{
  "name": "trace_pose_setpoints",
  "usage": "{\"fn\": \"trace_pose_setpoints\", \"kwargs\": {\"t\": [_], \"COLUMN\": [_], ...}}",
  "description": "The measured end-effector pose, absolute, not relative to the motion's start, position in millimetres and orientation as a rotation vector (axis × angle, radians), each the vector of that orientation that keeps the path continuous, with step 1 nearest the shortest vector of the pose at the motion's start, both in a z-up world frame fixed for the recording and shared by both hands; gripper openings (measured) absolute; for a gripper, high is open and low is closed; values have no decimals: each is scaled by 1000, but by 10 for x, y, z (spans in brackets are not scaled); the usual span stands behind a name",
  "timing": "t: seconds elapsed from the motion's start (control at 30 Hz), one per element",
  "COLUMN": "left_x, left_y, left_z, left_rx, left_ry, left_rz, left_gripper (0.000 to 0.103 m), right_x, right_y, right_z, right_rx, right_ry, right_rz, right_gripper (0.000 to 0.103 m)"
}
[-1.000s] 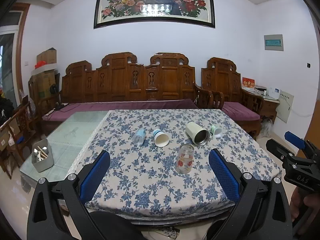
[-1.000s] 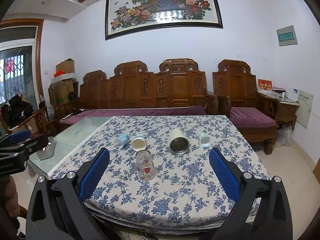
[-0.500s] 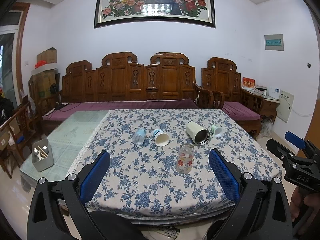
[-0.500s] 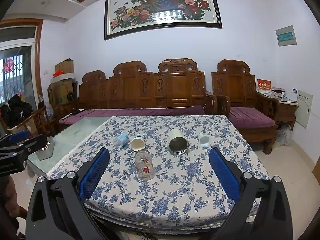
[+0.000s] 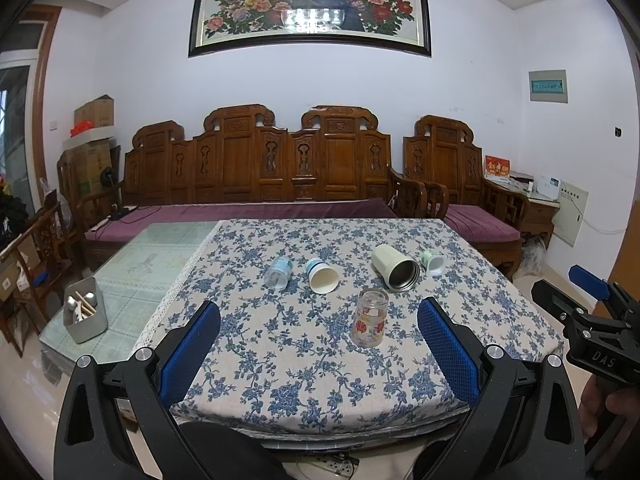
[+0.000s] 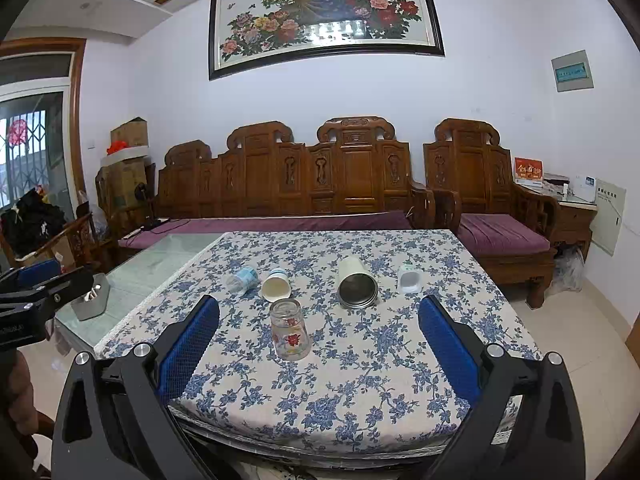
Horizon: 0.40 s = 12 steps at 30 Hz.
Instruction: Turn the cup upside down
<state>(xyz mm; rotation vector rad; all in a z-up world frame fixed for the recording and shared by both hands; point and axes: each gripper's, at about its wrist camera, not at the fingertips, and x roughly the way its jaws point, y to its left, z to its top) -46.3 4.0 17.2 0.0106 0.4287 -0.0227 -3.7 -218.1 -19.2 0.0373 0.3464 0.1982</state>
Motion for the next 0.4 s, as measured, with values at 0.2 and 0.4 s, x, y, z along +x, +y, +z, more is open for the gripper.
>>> {"fn": "trace_pose_setpoints", "kwargs": {"t": [0.2, 0.4], "left_x": [-466, -463], "left_y": [41, 41], "left_z": [171, 173], "left_rx": [10, 10], "left_ry": [427, 429], "left_rz": [-20, -22], "left_gripper": [95, 95], "right_x": [-41, -40], "right_y": [-2175, -2176], "right_z": [-203, -203], "right_rx": [39, 39], "right_ry": [344, 345], "right_rz": [199, 198], "right_gripper": [100, 100]}}
